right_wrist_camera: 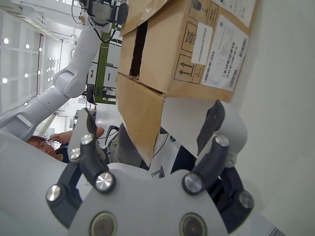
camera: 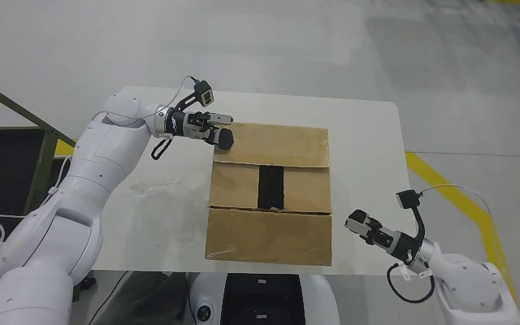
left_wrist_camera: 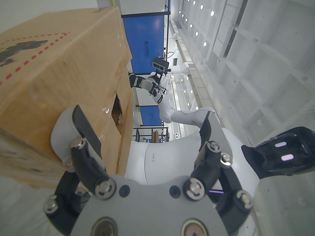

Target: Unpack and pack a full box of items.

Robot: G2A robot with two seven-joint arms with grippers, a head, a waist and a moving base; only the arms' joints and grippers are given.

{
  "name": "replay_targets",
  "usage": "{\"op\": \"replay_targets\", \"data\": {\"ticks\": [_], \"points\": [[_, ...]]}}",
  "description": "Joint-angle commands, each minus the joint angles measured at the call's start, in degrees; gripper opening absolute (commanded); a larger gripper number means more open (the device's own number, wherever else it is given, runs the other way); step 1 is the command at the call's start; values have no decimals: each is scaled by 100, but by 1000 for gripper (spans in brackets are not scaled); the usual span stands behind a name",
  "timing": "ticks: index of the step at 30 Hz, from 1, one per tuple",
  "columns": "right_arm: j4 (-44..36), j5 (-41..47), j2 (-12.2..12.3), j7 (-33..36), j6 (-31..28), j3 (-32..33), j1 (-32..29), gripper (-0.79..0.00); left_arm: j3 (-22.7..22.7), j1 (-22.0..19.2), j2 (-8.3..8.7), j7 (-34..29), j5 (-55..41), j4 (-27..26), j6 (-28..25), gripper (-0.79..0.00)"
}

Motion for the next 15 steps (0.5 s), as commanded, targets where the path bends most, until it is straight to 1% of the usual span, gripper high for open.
{"op": "replay_targets", "data": {"ticks": [1,6,9,15], "points": [[0,0,0,0,0,0,0,0,0,0,0,0,0,0,0,0],[0,0,0,0,0,0,0,0,0,0,0,0,0,0,0,0],[-7,-163,2,-133,76,-61,25,0,0,0,0,0,0,0,0,0],[1,-86,32,67,52,-170,3,0,0,0,0,0,0,0,0,0]]}}
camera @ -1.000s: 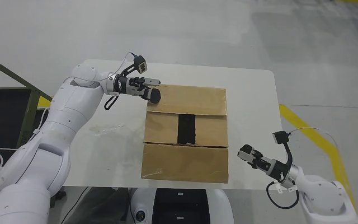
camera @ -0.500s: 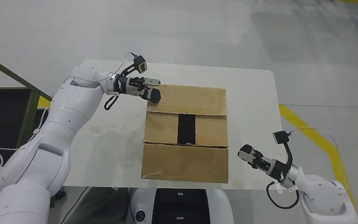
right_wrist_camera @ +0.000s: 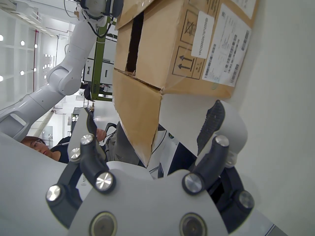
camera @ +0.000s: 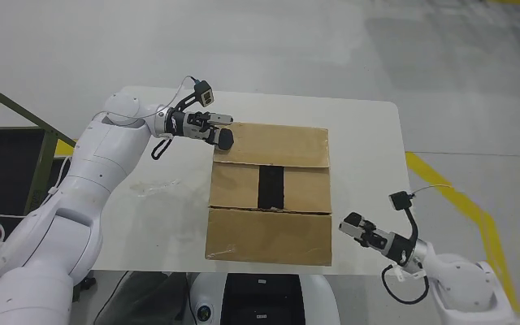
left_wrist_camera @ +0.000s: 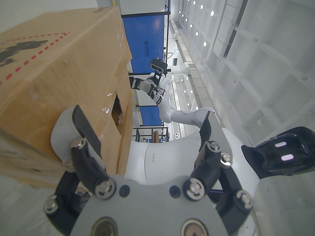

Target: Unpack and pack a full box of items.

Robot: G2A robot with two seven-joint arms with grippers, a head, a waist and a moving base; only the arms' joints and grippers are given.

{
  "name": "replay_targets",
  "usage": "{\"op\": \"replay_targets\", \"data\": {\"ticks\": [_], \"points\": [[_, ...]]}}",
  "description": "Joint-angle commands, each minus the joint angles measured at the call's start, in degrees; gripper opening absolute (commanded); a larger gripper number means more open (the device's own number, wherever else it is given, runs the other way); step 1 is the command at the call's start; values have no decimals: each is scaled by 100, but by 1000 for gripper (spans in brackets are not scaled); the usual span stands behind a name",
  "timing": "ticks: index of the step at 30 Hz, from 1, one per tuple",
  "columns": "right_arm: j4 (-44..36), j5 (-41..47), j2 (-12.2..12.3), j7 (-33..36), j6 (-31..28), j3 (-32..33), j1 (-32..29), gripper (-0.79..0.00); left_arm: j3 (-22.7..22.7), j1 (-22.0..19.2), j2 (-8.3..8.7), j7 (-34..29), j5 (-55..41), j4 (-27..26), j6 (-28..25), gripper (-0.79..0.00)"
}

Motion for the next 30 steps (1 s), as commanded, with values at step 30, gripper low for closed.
{"op": "replay_targets", "data": {"ticks": [30], "points": [[-259,392,81,404,679,-1022,196,0,0,0,0,0,0,0,0,0]]}}
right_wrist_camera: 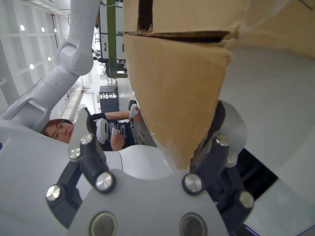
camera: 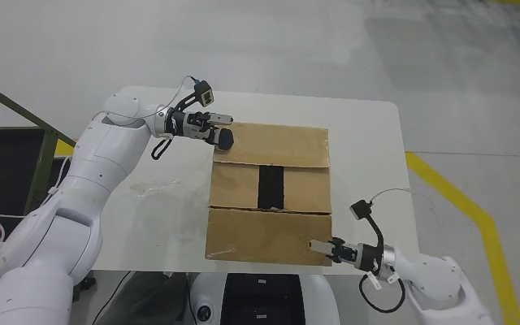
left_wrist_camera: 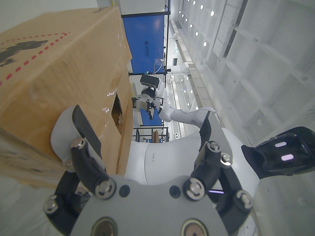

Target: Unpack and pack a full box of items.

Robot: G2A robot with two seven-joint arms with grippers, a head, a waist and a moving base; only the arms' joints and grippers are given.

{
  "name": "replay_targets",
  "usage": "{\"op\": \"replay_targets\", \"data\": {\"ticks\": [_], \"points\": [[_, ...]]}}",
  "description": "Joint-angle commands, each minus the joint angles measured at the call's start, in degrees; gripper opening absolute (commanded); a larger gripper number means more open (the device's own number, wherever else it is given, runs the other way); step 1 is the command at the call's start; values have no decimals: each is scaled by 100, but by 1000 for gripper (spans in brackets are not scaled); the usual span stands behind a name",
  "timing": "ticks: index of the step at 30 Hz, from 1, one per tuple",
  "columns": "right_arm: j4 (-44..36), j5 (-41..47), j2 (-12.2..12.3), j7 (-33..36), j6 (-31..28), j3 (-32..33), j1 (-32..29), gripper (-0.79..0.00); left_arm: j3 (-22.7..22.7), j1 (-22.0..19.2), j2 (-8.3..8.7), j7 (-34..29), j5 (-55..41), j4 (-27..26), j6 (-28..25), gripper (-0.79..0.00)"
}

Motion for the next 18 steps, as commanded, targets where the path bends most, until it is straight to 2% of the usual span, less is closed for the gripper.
{"op": "replay_targets", "data": {"ticks": [1,10,18], "points": [[-138,121,12,-22,-49,75,-65,0,0,0,0,0,0,0,0,0],[-600,772,45,-296,-299,405,-152,0,0,0,0,0,0,0,0,0],[-895,430,58,-594,-202,337,63,0,0,0,0,0,0,0,0,0]]}}
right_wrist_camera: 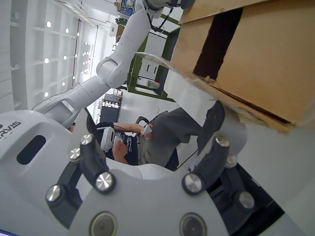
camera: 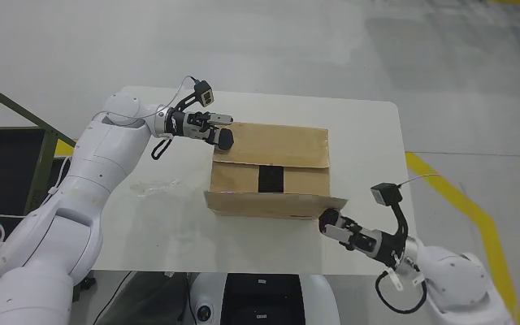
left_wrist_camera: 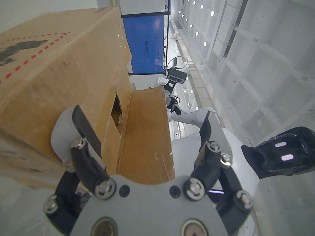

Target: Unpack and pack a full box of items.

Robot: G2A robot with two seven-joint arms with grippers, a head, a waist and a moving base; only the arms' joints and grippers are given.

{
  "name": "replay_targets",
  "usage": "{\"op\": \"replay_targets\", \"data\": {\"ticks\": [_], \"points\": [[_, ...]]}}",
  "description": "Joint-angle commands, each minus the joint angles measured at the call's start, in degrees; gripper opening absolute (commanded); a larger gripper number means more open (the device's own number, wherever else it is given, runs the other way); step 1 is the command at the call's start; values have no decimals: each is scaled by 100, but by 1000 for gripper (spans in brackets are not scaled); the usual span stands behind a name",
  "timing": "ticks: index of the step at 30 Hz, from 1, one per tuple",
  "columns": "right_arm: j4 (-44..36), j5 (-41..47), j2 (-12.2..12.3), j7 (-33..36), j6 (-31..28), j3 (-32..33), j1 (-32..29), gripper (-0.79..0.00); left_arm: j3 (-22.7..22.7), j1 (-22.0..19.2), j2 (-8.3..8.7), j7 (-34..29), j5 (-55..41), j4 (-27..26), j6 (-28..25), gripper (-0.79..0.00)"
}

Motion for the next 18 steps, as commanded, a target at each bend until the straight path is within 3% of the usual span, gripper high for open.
{"op": "replay_targets", "data": {"ticks": [1,7,10,18], "points": [[-26,-20,2,-10,1,-50,49,0,0,0,0,0,0,0,0,0],[81,-266,2,-304,32,-108,348,0,0,0,0,0,0,0,0,0],[209,-853,-13,-763,211,-204,593,0,0,0,0,0,0,0,0,0],[971,-353,-42,-591,614,-552,1444,0,0,0,0,0,0,0,0,0]]}}
